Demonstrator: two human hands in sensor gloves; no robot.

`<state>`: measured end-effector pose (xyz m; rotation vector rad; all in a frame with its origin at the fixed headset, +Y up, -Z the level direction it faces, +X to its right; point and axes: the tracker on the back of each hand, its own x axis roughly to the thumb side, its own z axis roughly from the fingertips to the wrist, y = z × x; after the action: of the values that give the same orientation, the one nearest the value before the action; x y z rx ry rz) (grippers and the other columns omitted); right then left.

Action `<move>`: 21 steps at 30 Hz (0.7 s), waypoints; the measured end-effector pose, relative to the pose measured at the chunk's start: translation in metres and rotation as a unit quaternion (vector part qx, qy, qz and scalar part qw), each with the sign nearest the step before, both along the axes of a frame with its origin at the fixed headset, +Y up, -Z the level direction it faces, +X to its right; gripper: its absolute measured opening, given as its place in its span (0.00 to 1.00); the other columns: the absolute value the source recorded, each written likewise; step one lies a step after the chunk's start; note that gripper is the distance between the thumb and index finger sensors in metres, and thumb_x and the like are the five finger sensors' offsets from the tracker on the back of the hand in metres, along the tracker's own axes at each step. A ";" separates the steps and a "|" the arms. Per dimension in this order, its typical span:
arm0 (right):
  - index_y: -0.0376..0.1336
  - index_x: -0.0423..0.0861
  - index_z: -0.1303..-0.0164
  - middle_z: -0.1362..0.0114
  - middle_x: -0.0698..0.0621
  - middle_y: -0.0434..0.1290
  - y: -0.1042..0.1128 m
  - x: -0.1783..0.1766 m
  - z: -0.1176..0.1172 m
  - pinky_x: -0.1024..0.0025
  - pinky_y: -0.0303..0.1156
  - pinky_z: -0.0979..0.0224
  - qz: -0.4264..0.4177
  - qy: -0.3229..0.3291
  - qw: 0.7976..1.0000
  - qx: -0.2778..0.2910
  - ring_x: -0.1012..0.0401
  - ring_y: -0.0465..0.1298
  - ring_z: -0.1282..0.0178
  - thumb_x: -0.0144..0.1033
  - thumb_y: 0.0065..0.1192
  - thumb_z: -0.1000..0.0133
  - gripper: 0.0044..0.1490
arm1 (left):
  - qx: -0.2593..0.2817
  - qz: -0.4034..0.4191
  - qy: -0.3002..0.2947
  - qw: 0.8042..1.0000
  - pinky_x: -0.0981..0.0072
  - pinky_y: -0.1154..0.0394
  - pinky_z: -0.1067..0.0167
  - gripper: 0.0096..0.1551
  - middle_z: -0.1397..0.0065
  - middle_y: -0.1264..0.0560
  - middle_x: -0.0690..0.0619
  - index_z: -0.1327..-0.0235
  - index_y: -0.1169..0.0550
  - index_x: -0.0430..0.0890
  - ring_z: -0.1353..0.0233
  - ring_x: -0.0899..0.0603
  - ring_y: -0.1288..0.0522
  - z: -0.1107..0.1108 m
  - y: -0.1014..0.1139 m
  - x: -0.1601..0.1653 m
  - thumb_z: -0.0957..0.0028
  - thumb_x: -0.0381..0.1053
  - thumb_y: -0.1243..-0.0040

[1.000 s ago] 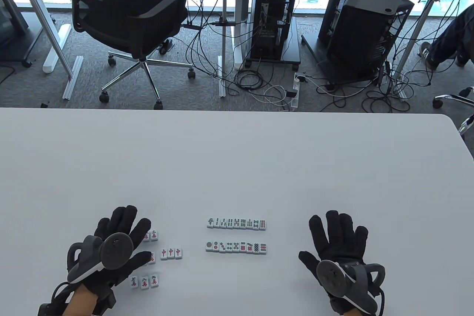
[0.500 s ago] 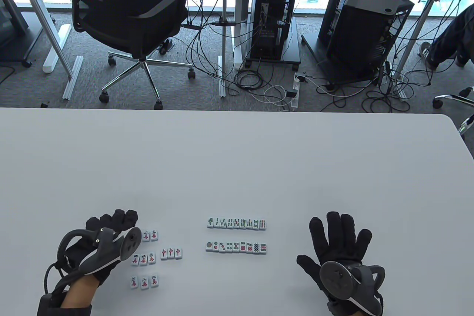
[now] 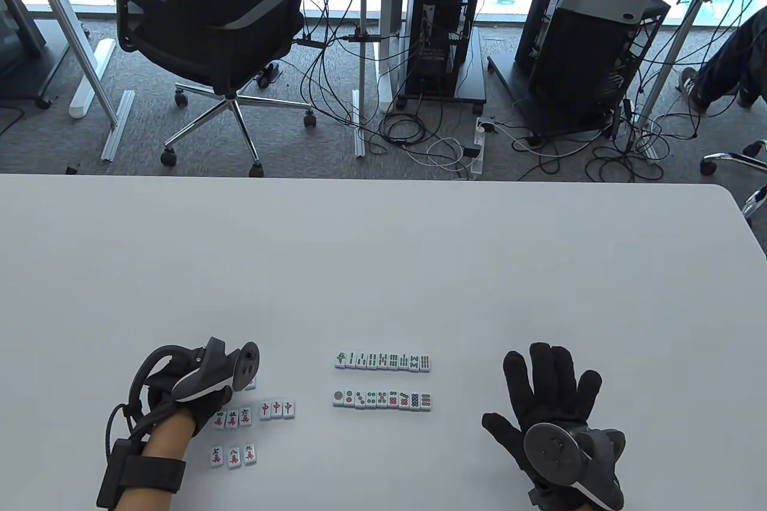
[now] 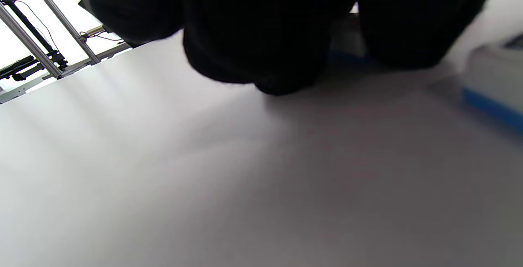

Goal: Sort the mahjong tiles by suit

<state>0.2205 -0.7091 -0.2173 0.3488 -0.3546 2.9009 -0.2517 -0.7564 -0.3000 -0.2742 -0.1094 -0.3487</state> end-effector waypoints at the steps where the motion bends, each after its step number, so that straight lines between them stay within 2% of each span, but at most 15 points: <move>1: 0.28 0.60 0.22 0.14 0.44 0.30 0.000 0.000 0.000 0.25 0.32 0.25 -0.002 0.002 1.000 -0.001 0.41 0.31 0.16 0.69 0.44 0.52 0.56 | 0.001 0.002 -0.004 1.000 0.55 0.19 0.53 0.36 0.51 0.16 0.58 0.46 0.21 0.47 0.62 0.52 0.15 0.000 0.000 -0.001 0.68 0.63 0.31; 4: 0.28 0.60 0.22 0.14 0.44 0.30 -0.001 -0.001 0.001 0.25 0.32 0.25 -0.004 0.007 1.000 0.000 0.41 0.32 0.16 0.68 0.45 0.51 0.56 | 0.009 -0.003 0.004 1.000 0.55 0.19 0.54 0.36 0.53 0.15 0.58 0.48 0.19 0.47 0.64 0.52 0.15 0.001 0.005 -0.002 0.68 0.63 0.30; 6: 0.28 0.60 0.22 0.14 0.44 0.30 -0.001 -0.002 0.001 0.25 0.32 0.25 -0.003 0.009 1.000 0.001 0.41 0.32 0.16 0.68 0.45 0.51 0.56 | 0.050 0.000 -0.008 0.999 0.55 0.19 0.56 0.36 0.55 0.15 0.58 0.48 0.19 0.46 0.65 0.53 0.15 0.004 0.014 0.001 0.68 0.63 0.30; 9: 0.28 0.60 0.22 0.14 0.44 0.31 -0.001 -0.002 0.002 0.26 0.32 0.25 -0.004 0.012 1.000 0.000 0.41 0.32 0.16 0.68 0.45 0.51 0.56 | 0.087 0.048 -0.046 0.994 0.56 0.18 0.58 0.37 0.57 0.14 0.58 0.49 0.18 0.45 0.68 0.53 0.15 0.013 0.033 0.025 0.68 0.65 0.31; 12: 0.28 0.60 0.22 0.14 0.44 0.31 -0.001 -0.002 0.002 0.26 0.33 0.25 -0.002 0.013 1.000 -0.004 0.41 0.32 0.16 0.68 0.45 0.51 0.56 | 0.071 0.111 -0.089 0.987 0.56 0.18 0.58 0.37 0.57 0.14 0.58 0.50 0.18 0.44 0.68 0.53 0.15 0.031 0.042 0.067 0.68 0.65 0.31; 15: 0.28 0.59 0.22 0.14 0.44 0.31 -0.002 -0.003 0.002 0.26 0.33 0.24 0.001 0.015 1.000 -0.004 0.41 0.32 0.17 0.68 0.45 0.51 0.56 | 0.040 0.096 -0.153 0.983 0.56 0.18 0.59 0.37 0.58 0.14 0.58 0.50 0.18 0.44 0.69 0.53 0.15 0.049 0.033 0.112 0.68 0.65 0.31; 21: 0.28 0.59 0.22 0.14 0.44 0.30 -0.001 -0.004 0.004 0.26 0.33 0.24 -0.001 0.020 1.000 0.000 0.41 0.31 0.17 0.68 0.45 0.51 0.56 | 0.003 0.044 -0.229 0.972 0.57 0.18 0.60 0.37 0.60 0.14 0.58 0.51 0.17 0.44 0.70 0.54 0.15 0.066 0.003 0.158 0.69 0.65 0.31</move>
<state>0.2166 -0.7096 -0.2129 0.4067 -0.3483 2.8869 -0.0934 -0.7531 -0.2344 -0.1777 -0.5736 -0.3192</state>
